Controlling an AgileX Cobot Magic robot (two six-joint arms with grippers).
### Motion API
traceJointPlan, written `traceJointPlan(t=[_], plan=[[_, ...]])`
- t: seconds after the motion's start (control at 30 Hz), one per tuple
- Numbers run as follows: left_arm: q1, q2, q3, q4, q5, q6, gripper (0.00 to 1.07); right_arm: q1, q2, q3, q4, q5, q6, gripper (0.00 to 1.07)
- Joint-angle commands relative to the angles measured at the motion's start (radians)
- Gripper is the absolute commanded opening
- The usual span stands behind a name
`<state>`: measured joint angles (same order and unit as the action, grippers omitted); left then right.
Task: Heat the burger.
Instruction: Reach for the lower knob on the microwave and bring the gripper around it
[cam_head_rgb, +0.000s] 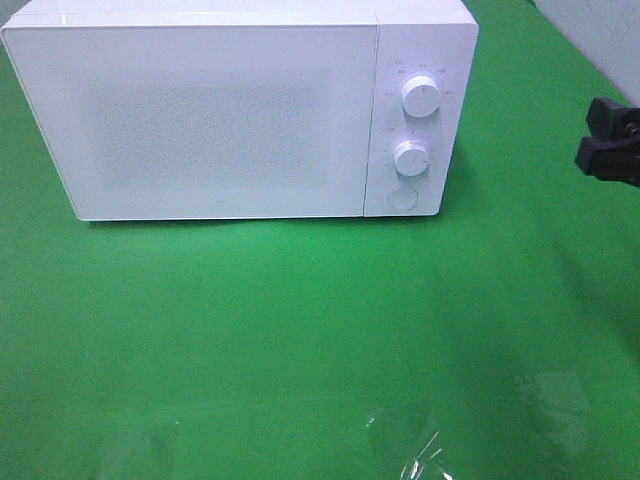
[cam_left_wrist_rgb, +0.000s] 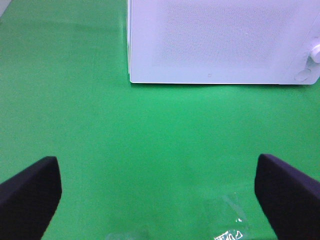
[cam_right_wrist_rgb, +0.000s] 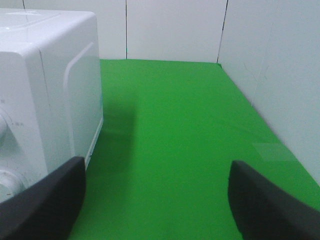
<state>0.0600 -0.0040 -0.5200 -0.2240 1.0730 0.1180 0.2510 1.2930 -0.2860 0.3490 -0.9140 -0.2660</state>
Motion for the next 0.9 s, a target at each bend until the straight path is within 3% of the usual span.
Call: traceJointPlan(t=[0.03,0.07,0.17,0.23,0.47,0.57,0.9], plan=[[0.002,-0.023,0.004,-0.012,-0.007,-0.001,0.97,0.065,0.05,0.001,0.112,-0.1,-0.076,0.76],[0.002,-0.023,0.004,-0.012,-0.007,-0.001,0.97,0.121,0.088,0.0,0.168,-0.163,-0.107,0.76],[0.002,-0.023,0.004,-0.012,-0.007,-0.001,0.97,0.151,0.107,-0.002,0.199,-0.189,-0.116,0.76],[0.002,-0.023,0.004,-0.012,-0.007,-0.001,0.97,0.265,0.17,-0.002,0.302,-0.278,-0.12,0.76],[0.002,-0.023,0.004,-0.012,-0.007,-0.001,0.97,0.423,0.271,-0.024,0.391,-0.362,-0.122,0.76],[0.002,-0.018,0.004,-0.012,-0.007,-0.001,0.97,0.47,0.312,-0.064,0.452,-0.36,-0.146,0.76],[0.002,-0.017,0.004,-0.011,-0.007,-0.001,0.97,0.543,0.409,-0.185,0.476,-0.362,-0.174,0.76]])
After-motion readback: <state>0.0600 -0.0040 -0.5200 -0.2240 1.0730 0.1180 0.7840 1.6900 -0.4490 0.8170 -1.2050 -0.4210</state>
